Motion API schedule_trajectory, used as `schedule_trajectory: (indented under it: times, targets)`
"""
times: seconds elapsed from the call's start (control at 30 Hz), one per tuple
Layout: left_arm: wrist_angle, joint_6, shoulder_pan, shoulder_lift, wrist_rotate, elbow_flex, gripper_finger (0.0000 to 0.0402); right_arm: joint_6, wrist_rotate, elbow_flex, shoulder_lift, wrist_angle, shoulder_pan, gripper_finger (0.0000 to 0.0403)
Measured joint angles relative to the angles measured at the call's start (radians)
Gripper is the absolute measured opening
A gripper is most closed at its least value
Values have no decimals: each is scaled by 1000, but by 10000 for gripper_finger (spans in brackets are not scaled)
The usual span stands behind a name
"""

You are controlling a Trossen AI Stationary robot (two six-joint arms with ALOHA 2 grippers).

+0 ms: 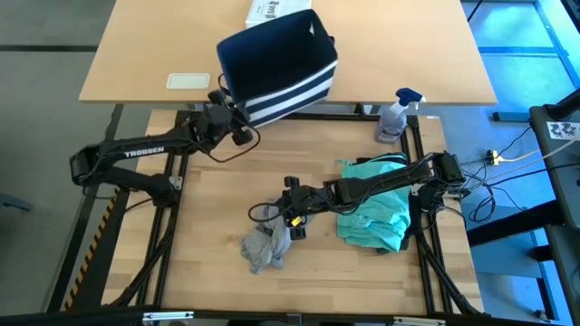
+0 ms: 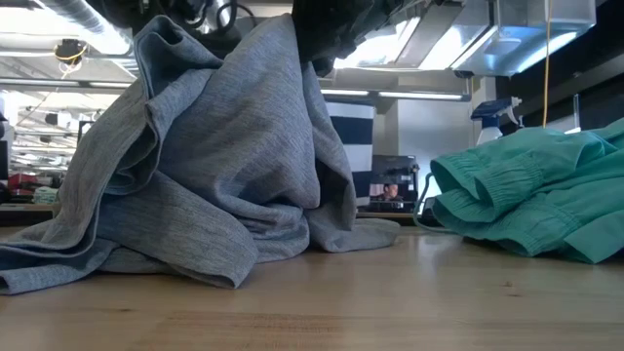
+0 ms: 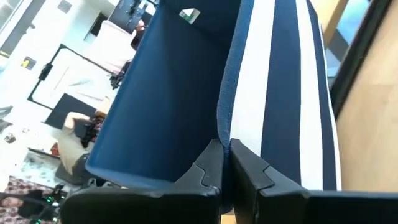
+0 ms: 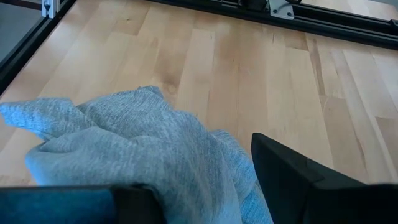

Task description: Fold Laundry from Bin

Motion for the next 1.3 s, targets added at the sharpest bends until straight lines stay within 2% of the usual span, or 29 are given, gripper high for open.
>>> schedule_trajectory:
  times: [0.1, 0.23, 0.47, 0.6, 0.8, 0.97, 1.03, 1.1, 1.2, 1.3]
  targets:
    - [0, 10, 44, 0, 32, 0, 24, 0, 0, 0, 0, 0, 0, 182]
    - [-6, 11, 83, -4, 34, 0, 70, 0, 0, 0, 0, 0, 0, 182]
    - [-1, 35, 100, -32, 13, -6, 156, 0, 0, 0, 0, 0, 0, 182]
    - [12, 46, 96, -81, -32, -6, 195, 0, 0, 0, 0, 0, 0, 182]
    - [36, 98, 65, -179, -107, -6, 216, 0, 0, 0, 0, 0, 0, 182]
    - [14, 43, -12, -276, -106, -6, 217, -1, 0, 0, 0, 0, 0, 182]
    - [-57, -51, -74, -316, -60, -5, 217, -1, 0, 0, 0, 0, 0, 182]
    - [-188, -178, -133, -355, 80, -4, 214, -1, 22, 0, 0, -1, 0, 182]
    - [-397, -365, -222, -387, 292, -4, 198, -1, 125, 0, 0, -27, 0, 182]
    - [-556, -546, -337, -394, 335, -20, 171, -1, 193, 0, 0, -60, 0, 182]
